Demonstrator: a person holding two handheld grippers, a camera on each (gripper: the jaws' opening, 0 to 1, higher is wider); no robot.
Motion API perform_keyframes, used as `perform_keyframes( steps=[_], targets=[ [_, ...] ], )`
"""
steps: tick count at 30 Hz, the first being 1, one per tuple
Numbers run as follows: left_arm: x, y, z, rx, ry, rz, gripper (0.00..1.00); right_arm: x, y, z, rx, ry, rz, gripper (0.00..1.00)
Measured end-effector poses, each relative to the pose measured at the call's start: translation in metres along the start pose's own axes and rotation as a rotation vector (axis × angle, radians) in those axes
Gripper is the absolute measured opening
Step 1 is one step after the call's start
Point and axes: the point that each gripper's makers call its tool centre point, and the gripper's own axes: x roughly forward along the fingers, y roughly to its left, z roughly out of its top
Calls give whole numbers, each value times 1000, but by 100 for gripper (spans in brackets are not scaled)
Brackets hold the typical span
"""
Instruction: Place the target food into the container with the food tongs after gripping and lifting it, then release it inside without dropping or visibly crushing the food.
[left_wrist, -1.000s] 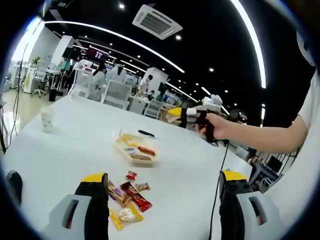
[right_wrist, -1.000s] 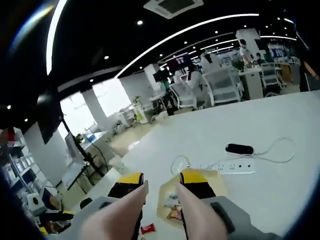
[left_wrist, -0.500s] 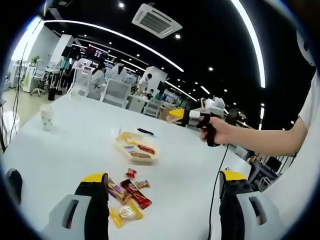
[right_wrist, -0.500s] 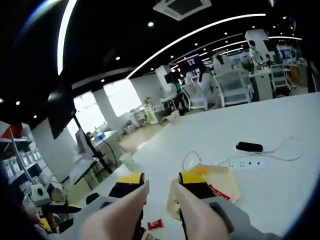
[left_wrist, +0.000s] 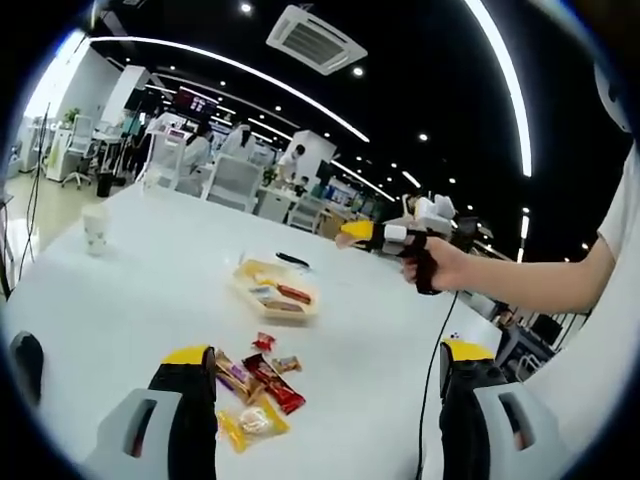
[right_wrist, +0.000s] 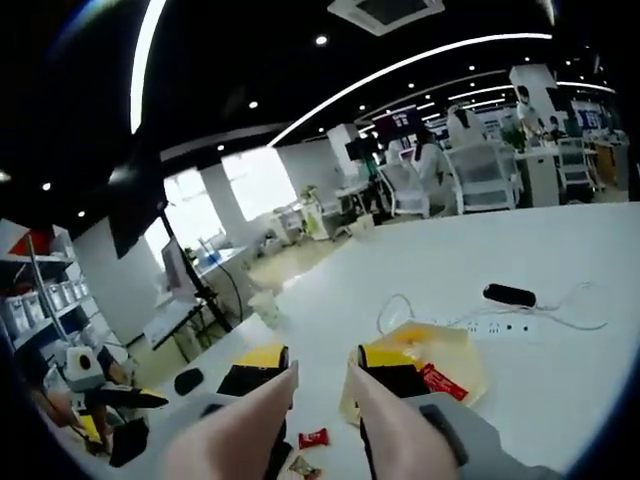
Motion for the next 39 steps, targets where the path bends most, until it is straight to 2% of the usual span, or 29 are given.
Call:
perform_keyframes(
  steps=[9,16,21,26,33,39],
  targets=[
    [-3,1,4,7,-13,5,93,-2,2,-1,-5,-9,4,27],
    [-6,-2,-3,-1,-7,1,93,-8,14,-20,17,16,46,27],
    [-4,-3,-7,-11,6,-2,93,-10,24,-24,-13,4,71,28],
    [-1,-7,-11,-3,25,-11,93,-10,33,-37,-13,45,108,28],
    [5,-10,-12,-12,26,-12,93,-9,34,-51,-27,72,123,28],
    [11,-13,-17,-11,52,-27,93,-11,37,-61,-18,97,138,28]
  ],
)
